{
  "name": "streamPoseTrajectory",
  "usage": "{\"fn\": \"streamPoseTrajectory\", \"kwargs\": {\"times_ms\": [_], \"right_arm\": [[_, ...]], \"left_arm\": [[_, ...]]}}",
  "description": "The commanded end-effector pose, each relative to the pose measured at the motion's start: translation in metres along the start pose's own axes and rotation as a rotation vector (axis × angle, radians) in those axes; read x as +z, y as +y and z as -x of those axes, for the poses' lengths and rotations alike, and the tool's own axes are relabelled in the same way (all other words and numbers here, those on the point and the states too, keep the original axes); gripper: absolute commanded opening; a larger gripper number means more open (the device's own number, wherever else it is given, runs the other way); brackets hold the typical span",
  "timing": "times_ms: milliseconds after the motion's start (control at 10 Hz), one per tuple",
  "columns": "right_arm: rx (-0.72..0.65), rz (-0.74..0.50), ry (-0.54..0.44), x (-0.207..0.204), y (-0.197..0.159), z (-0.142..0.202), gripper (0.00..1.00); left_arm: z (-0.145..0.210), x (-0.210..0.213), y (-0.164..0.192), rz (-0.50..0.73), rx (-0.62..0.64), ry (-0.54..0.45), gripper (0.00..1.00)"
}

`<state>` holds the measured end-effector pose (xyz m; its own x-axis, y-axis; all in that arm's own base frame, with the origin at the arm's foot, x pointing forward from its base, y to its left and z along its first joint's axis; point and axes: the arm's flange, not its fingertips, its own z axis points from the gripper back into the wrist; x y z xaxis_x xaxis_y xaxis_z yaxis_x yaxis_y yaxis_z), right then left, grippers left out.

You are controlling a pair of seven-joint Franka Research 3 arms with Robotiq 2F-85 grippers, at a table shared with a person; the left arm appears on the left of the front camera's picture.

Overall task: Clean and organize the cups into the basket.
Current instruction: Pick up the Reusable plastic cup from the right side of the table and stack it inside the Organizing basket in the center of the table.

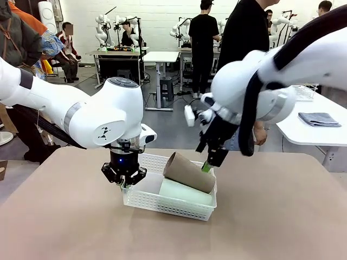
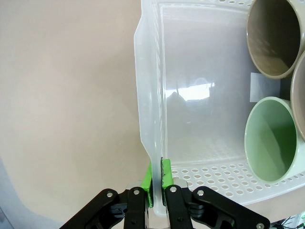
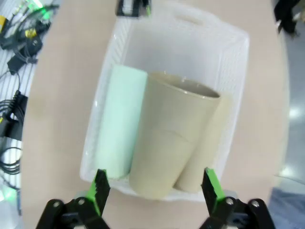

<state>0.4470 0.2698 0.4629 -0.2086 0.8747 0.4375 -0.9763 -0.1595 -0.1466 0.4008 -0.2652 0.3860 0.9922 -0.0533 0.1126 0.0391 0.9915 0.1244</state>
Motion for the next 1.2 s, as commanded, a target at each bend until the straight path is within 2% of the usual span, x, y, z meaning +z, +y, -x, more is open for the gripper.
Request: {"fn": "streamPoseTrajectory", "kwargs": {"times_ms": [0, 200, 400, 500, 600, 700, 1100], "right_arm": [[0.061, 0.065, -0.141, 0.044, 0.047, 0.037, 1.0], [0.017, 0.101, -0.18, 0.063, 0.072, 0.067, 1.0], [-0.059, 0.088, -0.182, 0.065, 0.085, 0.09, 1.0], [-0.143, 0.037, -0.138, 0.061, 0.089, 0.1, 1.0], [-0.168, 0.027, -0.089, 0.058, 0.097, 0.109, 1.0], [-0.078, 0.082, -0.161, 0.066, 0.087, 0.099, 1.0], [-0.078, 0.082, -0.161, 0.066, 0.087, 0.099, 1.0]], "left_arm": [[0.0, 0.001, 0.002, -0.005, -0.004, -0.01, 0.0], [0.0, 0.001, 0.002, -0.005, -0.004, -0.01, 0.0], [0.0, 0.001, 0.002, -0.005, -0.004, -0.01, 0.0], [0.0, 0.001, 0.002, -0.005, -0.004, -0.01, 0.0], [0.0, 0.001, 0.002, -0.005, -0.004, -0.01, 0.0], [0.0, 0.001, 0.002, -0.005, -0.004, -0.01, 0.0], [0.0, 0.001, 0.002, -0.005, -0.004, -0.01, 0.0]]}}
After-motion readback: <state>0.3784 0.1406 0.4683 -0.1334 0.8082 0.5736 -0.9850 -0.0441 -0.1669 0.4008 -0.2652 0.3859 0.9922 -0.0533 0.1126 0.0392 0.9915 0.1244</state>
